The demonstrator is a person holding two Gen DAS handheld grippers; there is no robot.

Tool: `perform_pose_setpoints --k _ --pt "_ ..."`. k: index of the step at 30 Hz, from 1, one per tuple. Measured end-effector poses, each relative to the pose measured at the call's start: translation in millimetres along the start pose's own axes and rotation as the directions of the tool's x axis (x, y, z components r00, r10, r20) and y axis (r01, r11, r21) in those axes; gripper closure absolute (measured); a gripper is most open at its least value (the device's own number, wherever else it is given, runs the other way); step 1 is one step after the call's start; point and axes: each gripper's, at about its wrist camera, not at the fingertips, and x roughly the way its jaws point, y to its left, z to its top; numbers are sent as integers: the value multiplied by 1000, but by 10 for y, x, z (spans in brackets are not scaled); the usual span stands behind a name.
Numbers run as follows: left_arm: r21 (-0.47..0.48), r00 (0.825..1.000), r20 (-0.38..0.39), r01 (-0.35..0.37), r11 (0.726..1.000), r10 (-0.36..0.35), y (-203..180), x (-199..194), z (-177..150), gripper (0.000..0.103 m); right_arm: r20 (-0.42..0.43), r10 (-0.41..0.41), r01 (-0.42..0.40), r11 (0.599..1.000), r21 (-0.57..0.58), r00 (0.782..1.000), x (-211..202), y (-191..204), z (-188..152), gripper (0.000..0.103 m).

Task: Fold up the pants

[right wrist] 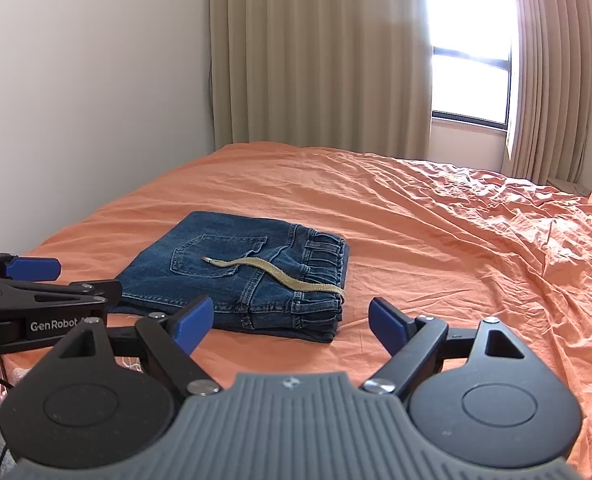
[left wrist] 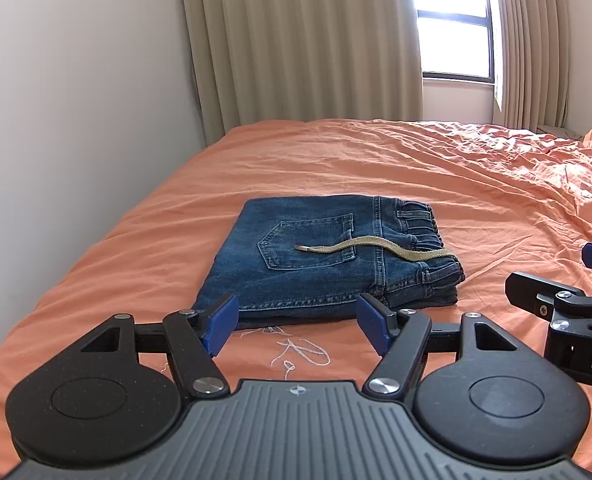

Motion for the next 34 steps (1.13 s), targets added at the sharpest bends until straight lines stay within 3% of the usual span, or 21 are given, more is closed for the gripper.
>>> perform_pose_setpoints --k 34 --pt "0 1000 23 9 1000 -9 -10 -67 70 24 21 6 -5 1000 -30 1000 -120 5 79 22"
